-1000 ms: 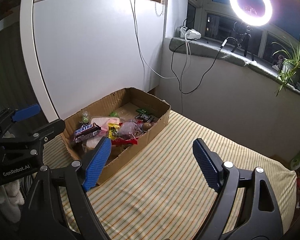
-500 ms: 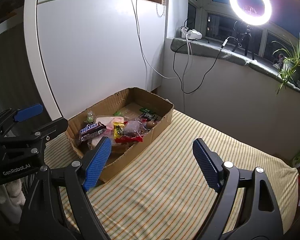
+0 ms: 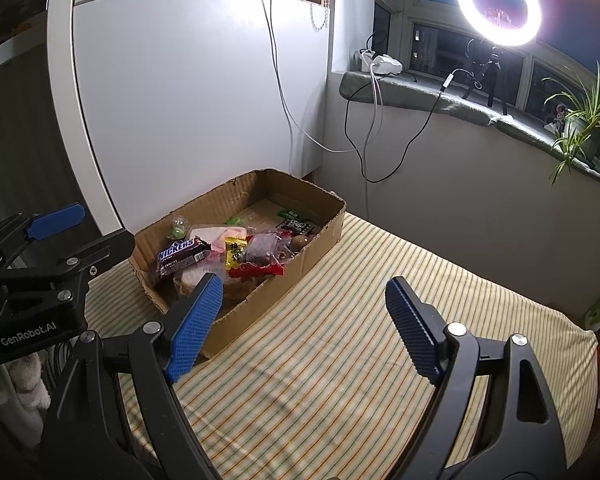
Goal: Organize snacks
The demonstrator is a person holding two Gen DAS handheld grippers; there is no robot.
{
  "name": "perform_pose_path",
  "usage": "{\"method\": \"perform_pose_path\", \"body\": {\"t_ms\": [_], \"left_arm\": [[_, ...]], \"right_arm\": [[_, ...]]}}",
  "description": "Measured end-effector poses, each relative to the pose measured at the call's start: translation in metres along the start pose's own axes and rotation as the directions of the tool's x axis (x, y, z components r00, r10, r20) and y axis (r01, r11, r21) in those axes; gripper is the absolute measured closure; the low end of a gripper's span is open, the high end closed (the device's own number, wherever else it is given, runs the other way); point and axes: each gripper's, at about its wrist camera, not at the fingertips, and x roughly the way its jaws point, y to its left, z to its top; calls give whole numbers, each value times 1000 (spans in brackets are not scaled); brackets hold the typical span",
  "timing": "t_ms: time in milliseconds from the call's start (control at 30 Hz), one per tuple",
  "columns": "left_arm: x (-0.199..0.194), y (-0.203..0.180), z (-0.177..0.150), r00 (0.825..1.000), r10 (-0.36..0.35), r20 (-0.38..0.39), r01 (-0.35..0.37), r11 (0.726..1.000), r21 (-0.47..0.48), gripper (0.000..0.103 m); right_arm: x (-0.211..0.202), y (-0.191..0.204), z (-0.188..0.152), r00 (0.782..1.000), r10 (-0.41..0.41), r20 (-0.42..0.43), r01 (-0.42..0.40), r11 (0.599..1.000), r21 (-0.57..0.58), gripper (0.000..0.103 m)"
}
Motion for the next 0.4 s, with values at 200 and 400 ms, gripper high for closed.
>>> {"method": "perform_pose_path", "body": {"t_ms": [200,400], "left_arm": [[1,0,-1,1000,-4,-8,4,1000,-6,23],[3,-2,-2,1000,-12,-8,12,1000,3,23]], "right_arm": [[2,-1,-2,1000,0,-8,0,1000,7,17],[2,-3,-4,1000,0,-9,0,1000,14,17]]}}
